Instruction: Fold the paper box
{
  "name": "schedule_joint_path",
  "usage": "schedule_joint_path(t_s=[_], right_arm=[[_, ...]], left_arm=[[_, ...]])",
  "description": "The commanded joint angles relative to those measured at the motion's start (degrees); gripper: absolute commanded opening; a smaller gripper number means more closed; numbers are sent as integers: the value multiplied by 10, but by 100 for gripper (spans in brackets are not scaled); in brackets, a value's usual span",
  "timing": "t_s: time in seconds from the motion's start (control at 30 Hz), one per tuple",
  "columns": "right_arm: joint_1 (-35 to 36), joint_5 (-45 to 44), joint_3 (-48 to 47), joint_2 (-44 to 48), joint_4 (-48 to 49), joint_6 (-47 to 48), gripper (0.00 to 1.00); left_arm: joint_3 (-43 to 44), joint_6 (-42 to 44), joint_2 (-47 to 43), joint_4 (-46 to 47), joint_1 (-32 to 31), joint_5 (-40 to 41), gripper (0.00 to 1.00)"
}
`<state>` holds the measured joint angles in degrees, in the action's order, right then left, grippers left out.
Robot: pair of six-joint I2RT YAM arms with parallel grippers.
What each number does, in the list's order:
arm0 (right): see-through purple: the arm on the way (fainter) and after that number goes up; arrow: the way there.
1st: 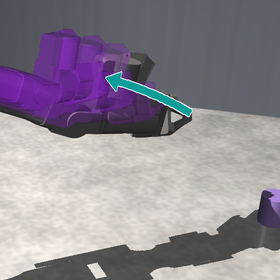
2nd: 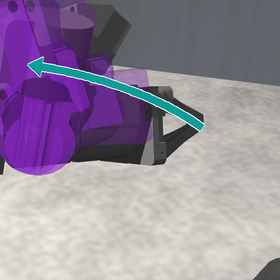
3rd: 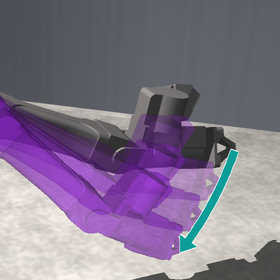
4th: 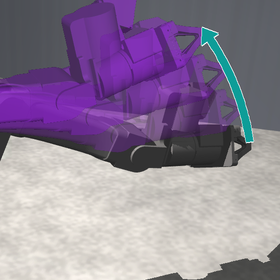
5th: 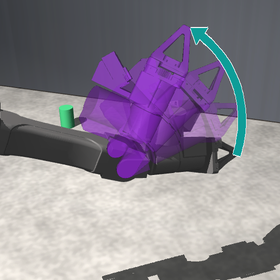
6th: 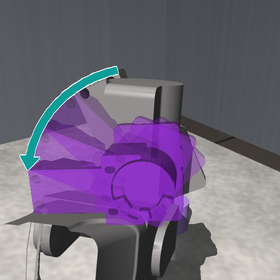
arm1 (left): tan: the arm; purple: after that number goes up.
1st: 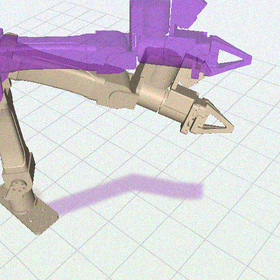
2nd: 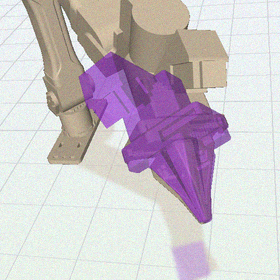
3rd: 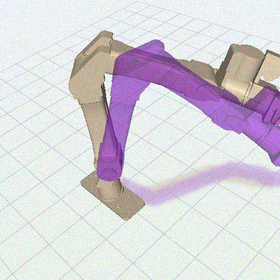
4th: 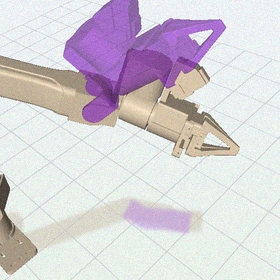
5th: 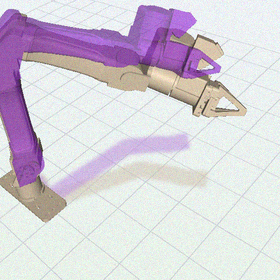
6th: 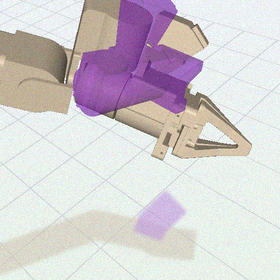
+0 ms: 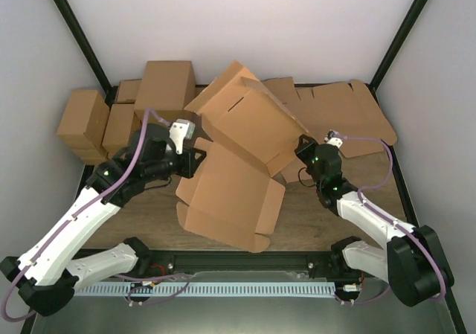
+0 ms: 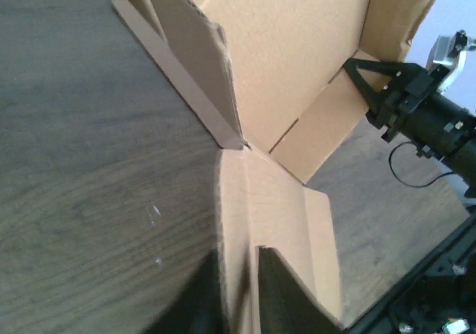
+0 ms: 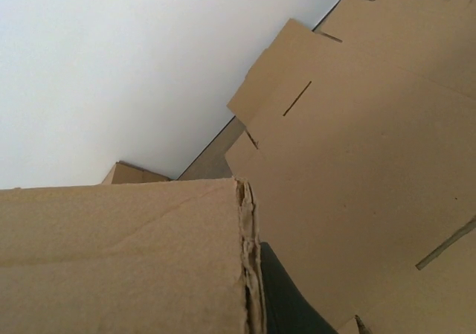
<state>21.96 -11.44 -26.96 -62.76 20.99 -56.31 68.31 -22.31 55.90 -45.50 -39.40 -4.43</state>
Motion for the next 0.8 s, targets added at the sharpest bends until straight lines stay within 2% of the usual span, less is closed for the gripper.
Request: schedule_joint_path(t_s=[0.0, 0.07, 0.17, 0.27, 0.33, 0.43, 0.57, 0.77], right_arm=[[-2, -23, -9, -3, -1, -51, 1], [-2, -7, 0, -8, 14, -56, 5], [-2, 47, 22, -15, 53, -42, 33], [-2, 98, 58, -17, 84, -27, 49], [-2, 129, 82, -16, 89, -8, 58], [-1, 203, 102, -16, 82, 38, 73], [-2, 310, 104, -9, 28, 103, 84], [-1, 357, 24, 25, -79, 221, 90]], left_arm=[[14, 21, 30, -27, 2, -43, 5], [25, 45, 40, -36, 2, -31, 4], [70, 79, 57, -73, 2, 59, 4], [138, 120, 92, -137, 2, 142, 4], [168, 152, 118, -164, 2, 153, 4], [176, 208, 138, -174, 2, 123, 15], [166, 240, 164, -180, 2, 117, 16], [169, 224, 180, -175, 2, 102, 16]])
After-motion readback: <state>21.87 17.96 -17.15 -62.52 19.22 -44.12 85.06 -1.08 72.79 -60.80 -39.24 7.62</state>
